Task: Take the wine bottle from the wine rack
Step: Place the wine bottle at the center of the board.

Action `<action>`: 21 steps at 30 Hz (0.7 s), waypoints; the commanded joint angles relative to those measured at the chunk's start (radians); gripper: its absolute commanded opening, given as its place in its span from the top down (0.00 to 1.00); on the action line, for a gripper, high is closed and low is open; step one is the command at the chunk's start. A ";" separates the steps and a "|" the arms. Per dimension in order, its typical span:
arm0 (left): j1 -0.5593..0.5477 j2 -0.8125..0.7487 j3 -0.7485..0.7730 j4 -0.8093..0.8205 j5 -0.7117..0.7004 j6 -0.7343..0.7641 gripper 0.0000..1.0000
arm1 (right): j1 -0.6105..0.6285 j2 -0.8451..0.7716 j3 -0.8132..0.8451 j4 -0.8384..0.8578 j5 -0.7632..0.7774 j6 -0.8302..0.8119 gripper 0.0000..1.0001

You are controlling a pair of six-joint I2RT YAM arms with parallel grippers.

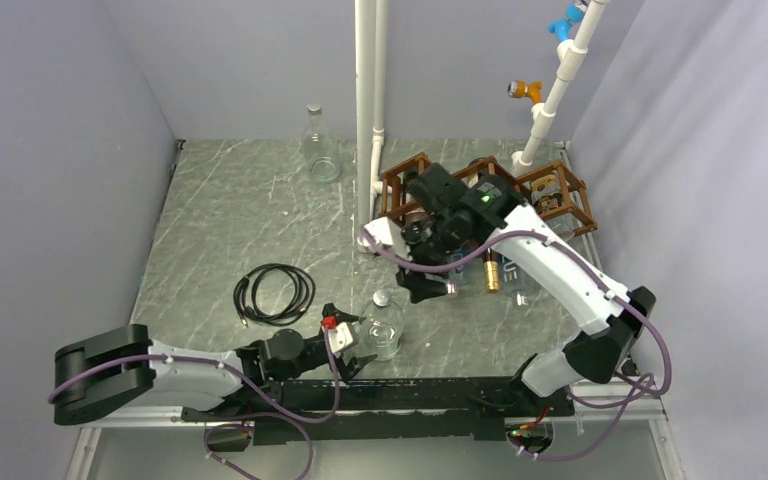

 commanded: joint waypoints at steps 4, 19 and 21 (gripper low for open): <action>-0.004 -0.207 0.062 -0.183 -0.020 -0.030 0.02 | -0.221 -0.148 -0.060 0.006 -0.298 -0.069 0.34; -0.004 -0.453 0.260 -0.526 -0.017 -0.007 0.00 | -0.720 -0.483 -0.471 0.306 -0.723 -0.060 0.17; -0.004 -0.455 0.281 -0.533 -0.013 0.001 0.00 | -0.751 -0.516 -0.503 0.326 -0.746 -0.056 0.16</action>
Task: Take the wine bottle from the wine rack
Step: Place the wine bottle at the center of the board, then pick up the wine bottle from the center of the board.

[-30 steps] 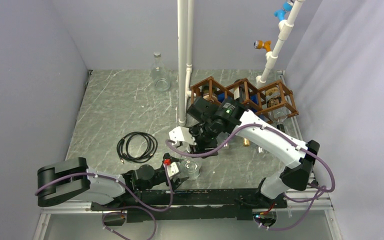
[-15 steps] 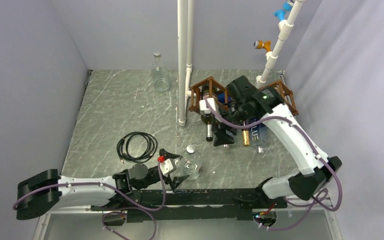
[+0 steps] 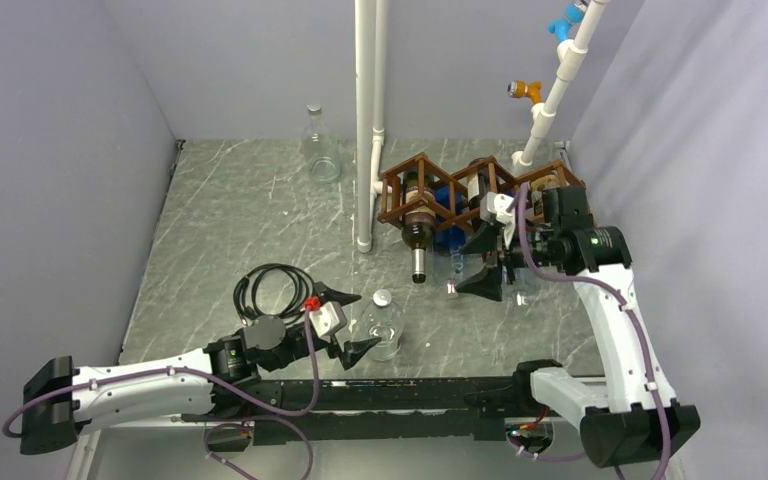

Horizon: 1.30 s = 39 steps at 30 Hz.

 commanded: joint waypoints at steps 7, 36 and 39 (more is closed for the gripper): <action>-0.004 0.006 0.125 -0.025 0.013 0.050 0.00 | -0.121 -0.101 -0.082 0.117 -0.210 -0.035 0.14; -0.003 0.229 0.186 0.198 -0.003 0.059 0.11 | -0.184 -0.117 -0.110 0.098 -0.251 -0.077 0.13; -0.002 0.249 0.181 0.218 -0.012 0.055 0.17 | -0.186 -0.118 -0.112 0.098 -0.252 -0.077 0.13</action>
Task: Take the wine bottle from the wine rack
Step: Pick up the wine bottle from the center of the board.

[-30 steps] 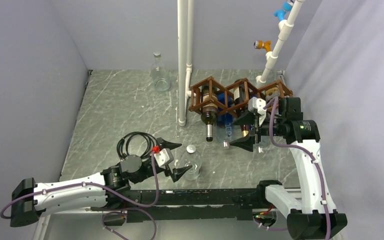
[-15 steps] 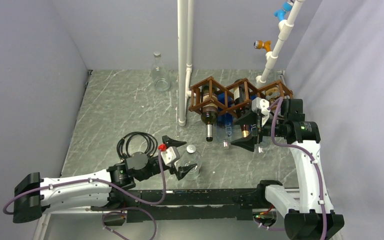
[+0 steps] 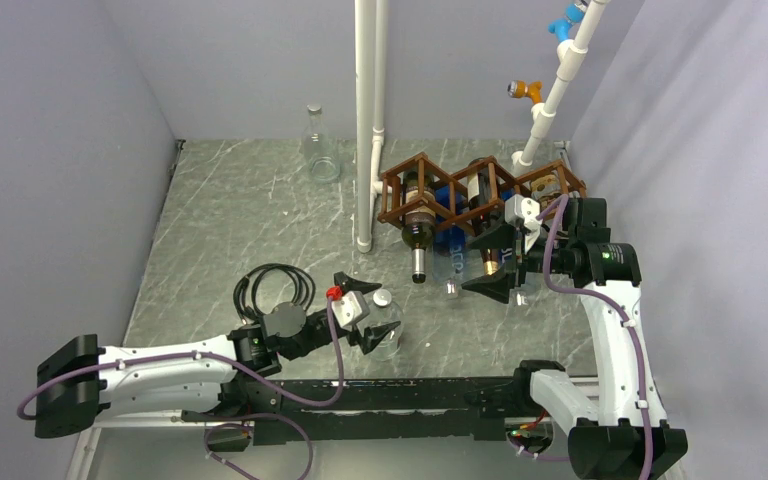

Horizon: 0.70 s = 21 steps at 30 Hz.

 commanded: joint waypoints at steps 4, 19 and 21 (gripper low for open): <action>-0.002 0.042 0.029 0.120 -0.029 -0.008 0.22 | -0.010 -0.016 -0.005 0.020 -0.043 -0.038 0.13; 0.002 0.094 0.018 0.172 -0.029 0.007 0.34 | -0.017 -0.014 -0.003 0.017 -0.047 -0.041 0.13; 0.004 0.096 0.016 0.170 -0.027 0.007 0.36 | -0.019 -0.014 -0.003 0.017 -0.047 -0.041 0.13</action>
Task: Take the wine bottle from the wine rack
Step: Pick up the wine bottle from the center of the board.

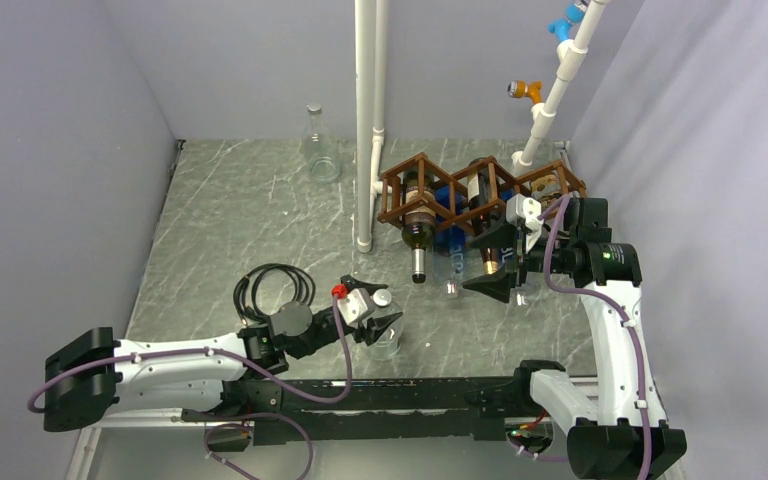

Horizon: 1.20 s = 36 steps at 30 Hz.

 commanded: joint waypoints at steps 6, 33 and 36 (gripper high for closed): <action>0.012 0.004 0.012 0.062 0.014 0.006 0.63 | -0.009 -0.013 -0.003 0.017 -0.042 -0.034 0.13; 0.489 -0.253 0.171 -0.209 0.208 -0.103 1.00 | -0.018 -0.010 -0.006 0.013 -0.037 -0.045 0.13; 0.549 -0.239 0.207 -0.220 0.228 -0.083 1.00 | -0.018 -0.009 -0.009 0.014 -0.036 -0.046 0.13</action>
